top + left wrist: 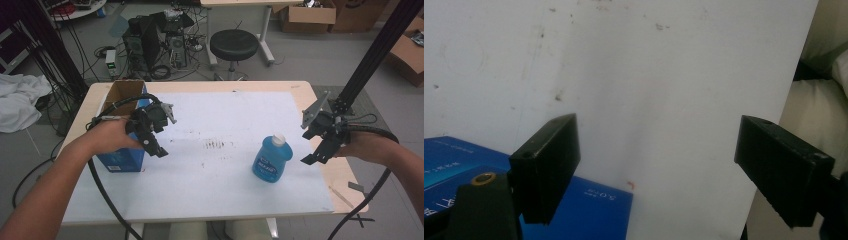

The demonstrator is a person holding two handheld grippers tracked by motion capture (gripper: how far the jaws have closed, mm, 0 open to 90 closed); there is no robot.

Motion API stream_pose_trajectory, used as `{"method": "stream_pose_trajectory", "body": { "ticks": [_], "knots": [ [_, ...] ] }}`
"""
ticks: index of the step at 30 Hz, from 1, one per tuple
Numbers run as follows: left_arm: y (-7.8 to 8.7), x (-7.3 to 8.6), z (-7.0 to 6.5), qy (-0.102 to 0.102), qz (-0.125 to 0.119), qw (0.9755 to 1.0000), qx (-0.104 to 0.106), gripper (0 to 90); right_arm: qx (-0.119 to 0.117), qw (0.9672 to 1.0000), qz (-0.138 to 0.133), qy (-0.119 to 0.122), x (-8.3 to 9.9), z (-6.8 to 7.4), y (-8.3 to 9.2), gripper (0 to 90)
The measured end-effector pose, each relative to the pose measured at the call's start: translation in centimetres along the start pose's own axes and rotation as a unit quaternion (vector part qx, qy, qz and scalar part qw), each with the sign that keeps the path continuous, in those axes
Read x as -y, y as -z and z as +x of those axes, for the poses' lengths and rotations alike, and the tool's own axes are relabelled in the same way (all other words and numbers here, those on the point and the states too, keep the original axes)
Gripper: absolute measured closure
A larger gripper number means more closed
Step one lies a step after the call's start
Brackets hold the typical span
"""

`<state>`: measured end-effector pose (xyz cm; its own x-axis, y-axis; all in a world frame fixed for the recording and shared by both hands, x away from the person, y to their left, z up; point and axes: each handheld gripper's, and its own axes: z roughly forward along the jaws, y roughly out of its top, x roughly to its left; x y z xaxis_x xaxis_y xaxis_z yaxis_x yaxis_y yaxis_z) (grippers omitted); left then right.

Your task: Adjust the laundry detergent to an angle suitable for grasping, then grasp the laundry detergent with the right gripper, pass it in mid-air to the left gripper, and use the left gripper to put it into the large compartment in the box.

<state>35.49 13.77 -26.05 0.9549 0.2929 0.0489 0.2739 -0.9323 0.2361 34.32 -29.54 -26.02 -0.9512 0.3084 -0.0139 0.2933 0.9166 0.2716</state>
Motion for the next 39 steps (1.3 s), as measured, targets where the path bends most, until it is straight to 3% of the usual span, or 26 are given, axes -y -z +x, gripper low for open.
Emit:
{"method": "stream_pose_trajectory", "body": {
  "ticks": [25,39],
  "knots": [
    [0.1,-0.31,-0.31,0.0,-0.001,1.0,-0.006,19.3,-0.001,1.0,0.001,0.006,-0.11,0.44,0.05,16.9],
    [0.24,-0.82,-0.41,0.0,-0.002,1.0,-0.007,19.3,0.006,0.9999,-0.007,-0.012,0.55,0.64,0.48,16.7]
  ]
}}
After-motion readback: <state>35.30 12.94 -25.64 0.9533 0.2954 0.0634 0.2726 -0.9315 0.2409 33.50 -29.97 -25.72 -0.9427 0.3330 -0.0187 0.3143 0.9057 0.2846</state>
